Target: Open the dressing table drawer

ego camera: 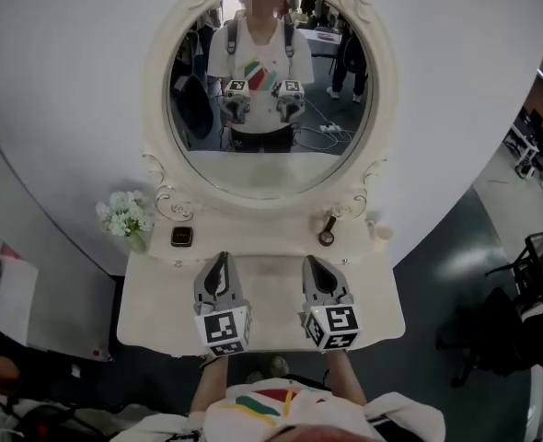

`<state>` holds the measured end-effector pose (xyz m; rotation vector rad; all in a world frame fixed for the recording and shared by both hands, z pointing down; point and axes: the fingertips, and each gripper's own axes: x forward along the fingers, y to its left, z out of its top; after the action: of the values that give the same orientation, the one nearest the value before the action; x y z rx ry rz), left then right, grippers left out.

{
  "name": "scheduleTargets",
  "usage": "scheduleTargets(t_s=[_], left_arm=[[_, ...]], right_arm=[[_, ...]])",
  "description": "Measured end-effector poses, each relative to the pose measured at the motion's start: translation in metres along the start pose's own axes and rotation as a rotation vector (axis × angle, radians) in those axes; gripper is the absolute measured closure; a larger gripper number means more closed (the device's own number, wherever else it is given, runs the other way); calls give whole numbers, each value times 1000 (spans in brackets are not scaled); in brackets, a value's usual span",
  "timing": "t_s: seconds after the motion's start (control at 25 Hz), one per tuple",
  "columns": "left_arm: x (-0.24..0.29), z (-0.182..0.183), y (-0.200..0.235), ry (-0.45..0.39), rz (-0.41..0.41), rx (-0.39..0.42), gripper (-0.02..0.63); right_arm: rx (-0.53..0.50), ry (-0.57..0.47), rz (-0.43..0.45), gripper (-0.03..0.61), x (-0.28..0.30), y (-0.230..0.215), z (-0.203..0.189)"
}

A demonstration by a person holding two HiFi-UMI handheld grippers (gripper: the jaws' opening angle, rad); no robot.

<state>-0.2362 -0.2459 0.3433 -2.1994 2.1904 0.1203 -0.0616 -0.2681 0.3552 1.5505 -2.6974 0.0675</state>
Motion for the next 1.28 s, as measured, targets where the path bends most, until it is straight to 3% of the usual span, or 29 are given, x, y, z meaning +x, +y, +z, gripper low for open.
scheduleTargets(t_s=[0.36, 0.6, 0.96, 1.08, 1.28], left_arm=[[14, -3, -7, -5, 53, 26, 598], [28, -6, -16, -14, 43, 44, 598], [52, -18, -30, -6, 28, 71, 598], [56, -29, -42, 11, 11, 86, 598], [66, -39, -64, 66, -18, 75, 598]], right_arm=[[26, 8, -12, 578, 7, -23, -9], [-19, 39, -48, 578, 15, -40, -21], [-86, 99, -9, 577, 39, -61, -39], [-80, 134, -22, 517, 45, -76, -53], [-64, 177, -66, 502, 53, -105, -76]])
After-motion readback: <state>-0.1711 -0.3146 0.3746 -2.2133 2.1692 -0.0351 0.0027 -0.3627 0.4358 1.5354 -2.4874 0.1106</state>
